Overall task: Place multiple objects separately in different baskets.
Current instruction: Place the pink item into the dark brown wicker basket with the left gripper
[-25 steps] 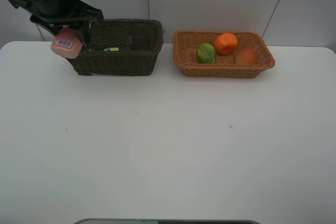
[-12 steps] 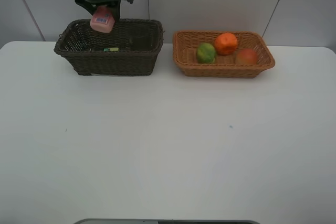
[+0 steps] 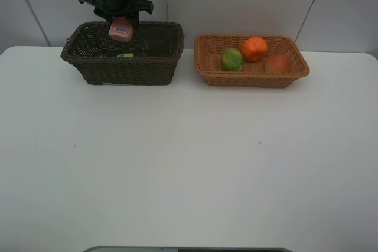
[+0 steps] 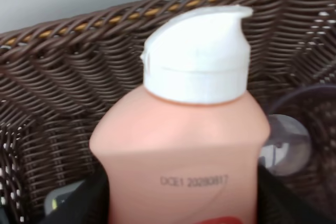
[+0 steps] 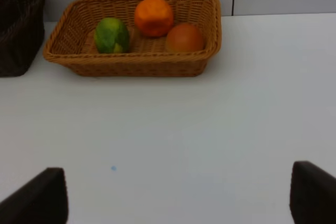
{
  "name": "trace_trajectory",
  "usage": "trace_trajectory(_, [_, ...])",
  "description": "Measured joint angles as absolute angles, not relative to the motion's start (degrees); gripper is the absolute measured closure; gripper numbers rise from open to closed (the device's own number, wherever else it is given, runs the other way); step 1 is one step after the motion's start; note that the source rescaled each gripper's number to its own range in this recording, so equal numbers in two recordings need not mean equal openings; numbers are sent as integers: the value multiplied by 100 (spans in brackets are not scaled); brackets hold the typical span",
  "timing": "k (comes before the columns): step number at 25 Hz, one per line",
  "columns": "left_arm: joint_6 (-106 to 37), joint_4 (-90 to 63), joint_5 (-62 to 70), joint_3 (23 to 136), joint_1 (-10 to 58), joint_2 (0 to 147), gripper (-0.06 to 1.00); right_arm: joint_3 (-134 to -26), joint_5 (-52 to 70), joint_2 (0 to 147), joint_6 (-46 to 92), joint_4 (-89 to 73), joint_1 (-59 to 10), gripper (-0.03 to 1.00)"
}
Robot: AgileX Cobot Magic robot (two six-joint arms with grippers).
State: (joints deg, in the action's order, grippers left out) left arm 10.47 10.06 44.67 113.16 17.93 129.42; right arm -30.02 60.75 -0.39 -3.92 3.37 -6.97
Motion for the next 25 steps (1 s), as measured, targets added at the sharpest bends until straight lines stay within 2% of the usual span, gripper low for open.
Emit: trace_trajectory(25, [1000,1000,4476,11316,1499,13474,31,-3002,6075,-39,-392,337,-697,8])
